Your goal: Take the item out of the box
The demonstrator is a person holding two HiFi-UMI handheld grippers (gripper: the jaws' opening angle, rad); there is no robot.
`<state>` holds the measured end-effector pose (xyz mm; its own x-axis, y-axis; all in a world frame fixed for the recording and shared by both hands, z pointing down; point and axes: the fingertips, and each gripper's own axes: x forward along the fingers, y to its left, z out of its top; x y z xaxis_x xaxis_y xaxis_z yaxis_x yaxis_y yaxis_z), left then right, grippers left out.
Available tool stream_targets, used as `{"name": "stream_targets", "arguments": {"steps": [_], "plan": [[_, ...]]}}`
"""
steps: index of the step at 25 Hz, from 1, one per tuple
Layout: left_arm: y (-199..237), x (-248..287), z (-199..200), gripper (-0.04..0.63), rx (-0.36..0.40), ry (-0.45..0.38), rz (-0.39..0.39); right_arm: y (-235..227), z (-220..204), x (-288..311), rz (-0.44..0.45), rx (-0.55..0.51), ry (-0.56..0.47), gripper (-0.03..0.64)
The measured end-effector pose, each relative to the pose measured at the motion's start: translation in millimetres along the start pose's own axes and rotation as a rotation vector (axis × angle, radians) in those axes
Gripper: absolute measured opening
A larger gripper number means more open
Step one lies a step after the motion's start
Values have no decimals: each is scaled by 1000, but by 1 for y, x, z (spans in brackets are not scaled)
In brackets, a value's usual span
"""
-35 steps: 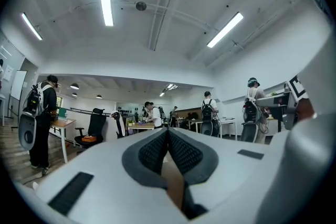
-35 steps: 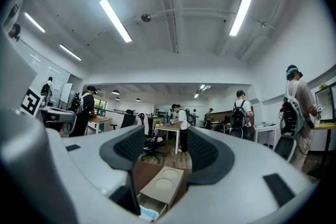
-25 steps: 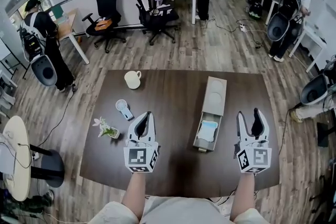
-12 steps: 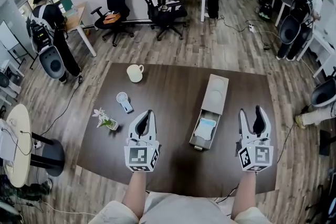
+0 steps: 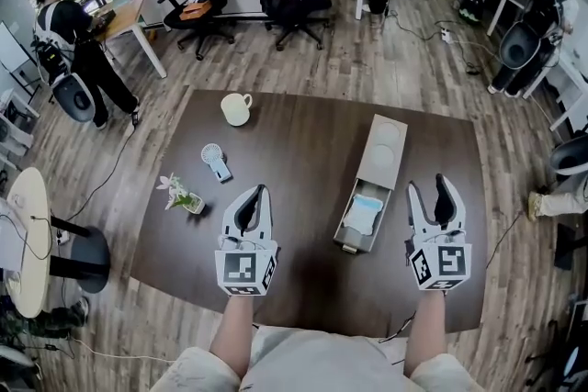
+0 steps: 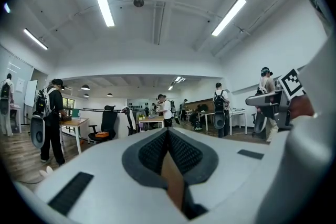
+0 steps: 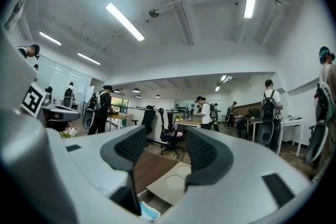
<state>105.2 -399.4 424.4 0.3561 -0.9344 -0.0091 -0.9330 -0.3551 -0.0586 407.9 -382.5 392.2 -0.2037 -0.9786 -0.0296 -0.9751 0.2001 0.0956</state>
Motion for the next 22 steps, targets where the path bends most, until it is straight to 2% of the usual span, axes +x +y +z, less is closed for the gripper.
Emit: {"name": "stream_targets", "arguments": {"steps": [8,12,14,16,22], "plan": [[-11,-7,-32,0,-17,41,-26,46,-69,20,184,-93,204,247],[-21,-7,-49,0,-26,75,-52,76,-117,23,364,-93,353,249],[-24,-6,-58,0,-28,91,-66,88,-144,25,436,-125,432,250],[-27,-7,-65,0,-31,103,-79,94,-168,25,476,-187,503,250],[-36,-9,-83,0,-41,134,-118,107,-221,26,593,-283,677,250]]}}
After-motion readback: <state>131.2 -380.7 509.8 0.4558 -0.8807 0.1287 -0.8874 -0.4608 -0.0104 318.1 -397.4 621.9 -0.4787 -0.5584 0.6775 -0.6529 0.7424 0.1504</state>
